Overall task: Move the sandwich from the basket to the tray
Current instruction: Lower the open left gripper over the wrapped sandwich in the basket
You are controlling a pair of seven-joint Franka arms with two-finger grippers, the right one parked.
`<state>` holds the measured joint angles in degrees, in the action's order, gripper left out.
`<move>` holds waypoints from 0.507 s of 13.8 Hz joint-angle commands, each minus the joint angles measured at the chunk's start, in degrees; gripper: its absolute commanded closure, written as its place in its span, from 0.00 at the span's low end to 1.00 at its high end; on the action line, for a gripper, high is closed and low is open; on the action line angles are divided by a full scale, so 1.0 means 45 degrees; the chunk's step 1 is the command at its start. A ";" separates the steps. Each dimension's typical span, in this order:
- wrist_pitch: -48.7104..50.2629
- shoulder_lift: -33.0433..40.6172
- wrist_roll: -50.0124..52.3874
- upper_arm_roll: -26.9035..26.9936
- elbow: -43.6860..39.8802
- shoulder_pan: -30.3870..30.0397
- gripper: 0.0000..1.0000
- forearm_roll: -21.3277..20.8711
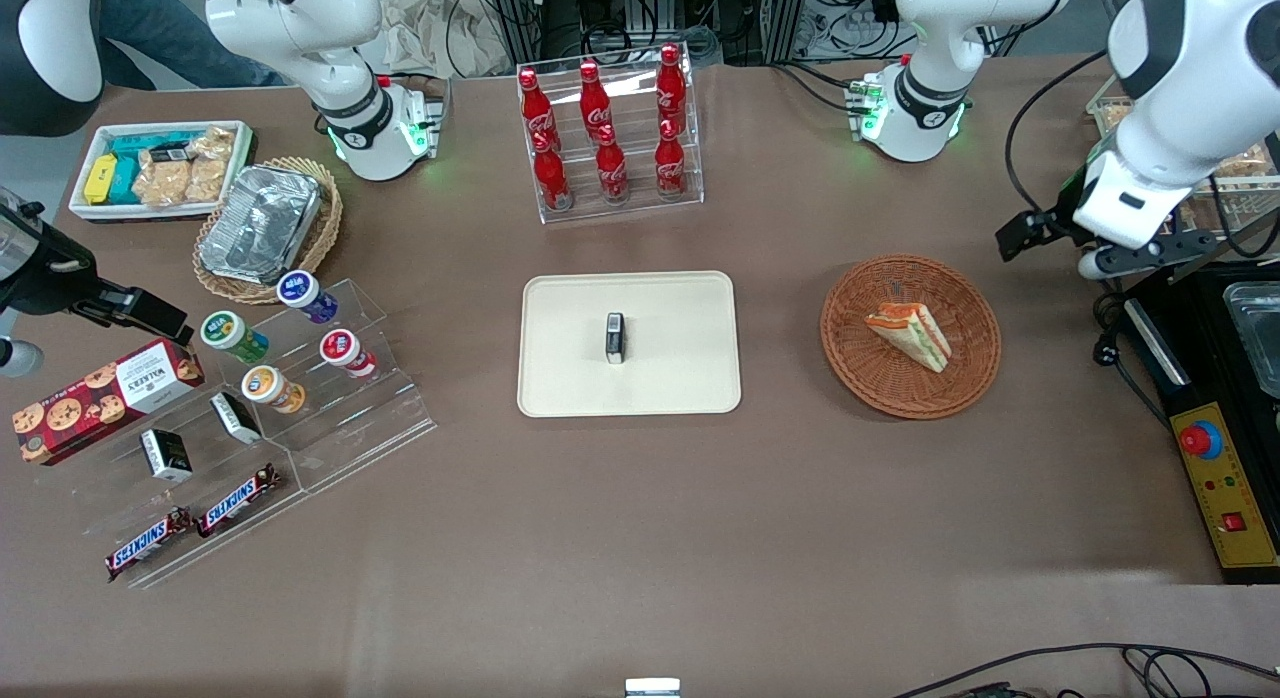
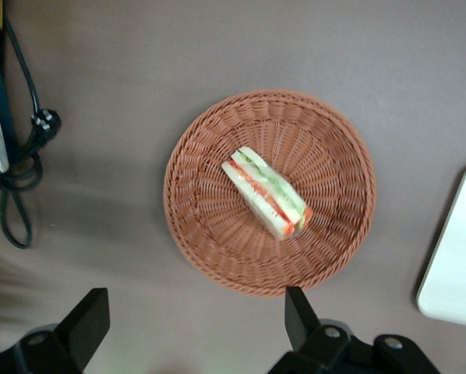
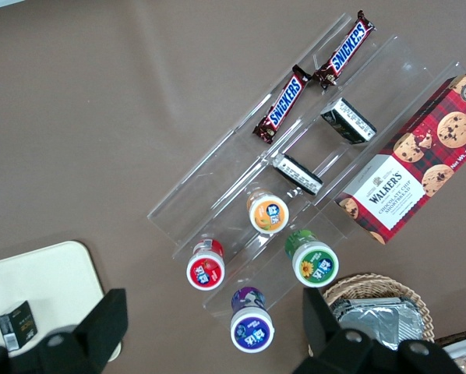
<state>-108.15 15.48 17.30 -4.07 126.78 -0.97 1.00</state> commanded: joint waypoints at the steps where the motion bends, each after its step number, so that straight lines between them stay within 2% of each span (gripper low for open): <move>1: -0.0614 -0.0683 0.1270 -0.0169 -0.0009 0.0079 0.00 0.0381; 4: -0.1820 -0.1463 0.1837 -0.0286 0.0378 0.0098 0.00 0.0869; 7: -0.3950 -0.1486 0.2579 -0.0404 0.1960 0.0098 0.00 0.0891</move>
<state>-120.94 8.18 25.94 -5.48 131.27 -0.87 4.08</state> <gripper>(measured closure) 0.000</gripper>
